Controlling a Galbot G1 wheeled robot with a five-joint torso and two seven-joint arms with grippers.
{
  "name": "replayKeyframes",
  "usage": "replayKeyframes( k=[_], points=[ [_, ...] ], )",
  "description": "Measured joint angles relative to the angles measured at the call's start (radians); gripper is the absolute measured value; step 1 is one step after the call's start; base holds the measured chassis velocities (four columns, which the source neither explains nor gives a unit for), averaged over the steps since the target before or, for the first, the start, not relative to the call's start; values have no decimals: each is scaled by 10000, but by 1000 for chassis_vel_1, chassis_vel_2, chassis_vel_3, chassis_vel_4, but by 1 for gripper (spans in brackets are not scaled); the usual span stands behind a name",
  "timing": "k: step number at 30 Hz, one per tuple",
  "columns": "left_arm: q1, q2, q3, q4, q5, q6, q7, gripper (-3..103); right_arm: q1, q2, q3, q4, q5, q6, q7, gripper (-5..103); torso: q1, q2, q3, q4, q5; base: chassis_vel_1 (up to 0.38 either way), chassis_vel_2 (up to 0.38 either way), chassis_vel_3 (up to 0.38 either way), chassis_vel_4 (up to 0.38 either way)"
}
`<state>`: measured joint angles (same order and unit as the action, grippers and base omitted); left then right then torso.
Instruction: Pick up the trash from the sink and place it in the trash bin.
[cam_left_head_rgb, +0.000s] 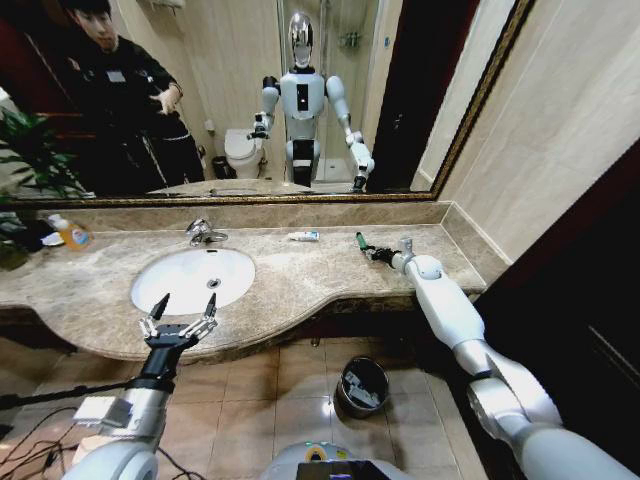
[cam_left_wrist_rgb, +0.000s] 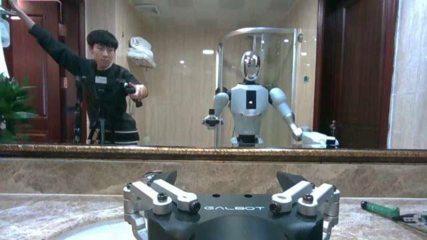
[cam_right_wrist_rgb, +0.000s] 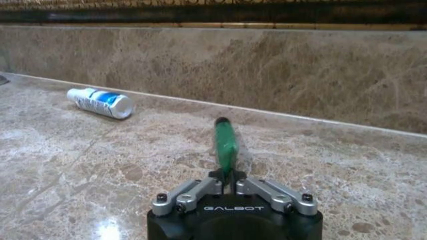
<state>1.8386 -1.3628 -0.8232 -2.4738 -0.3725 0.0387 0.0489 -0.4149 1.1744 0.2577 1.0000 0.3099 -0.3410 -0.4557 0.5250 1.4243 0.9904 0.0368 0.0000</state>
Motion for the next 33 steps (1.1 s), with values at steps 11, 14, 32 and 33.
replayKeyframes(
  k=[11, 14, 32, 33],
  points=[
    [0, 0, 0, 0, 0, 0, 0, 100, -865, -295, 200, 1383, 813, -9, 674, 0, 0, 0, 0, 0, 1, 0, 0, 0, 0],
    [0, 0, 0, 0, 0, 0, 0, 100, -1170, -409, 260, 1986, 1169, -17, 943, 0, 0, 0, 0, 0, -1, 0, 0, 0, 0],
    [-1, -1, 0, 0, 0, 0, -1, 100, -4996, -740, 1714, 6744, 1719, 737, 2632, 0, 0, 0, 0, -3, 0, 0, 0, 0, 0],
    [0, 0, 0, 0, 0, -1, 0, 100, -5342, -603, 1847, 7178, 1535, 838, 2634, 0, 0, 0, -1, -3, 1, 0, 0, 0, 0]
  ],
)
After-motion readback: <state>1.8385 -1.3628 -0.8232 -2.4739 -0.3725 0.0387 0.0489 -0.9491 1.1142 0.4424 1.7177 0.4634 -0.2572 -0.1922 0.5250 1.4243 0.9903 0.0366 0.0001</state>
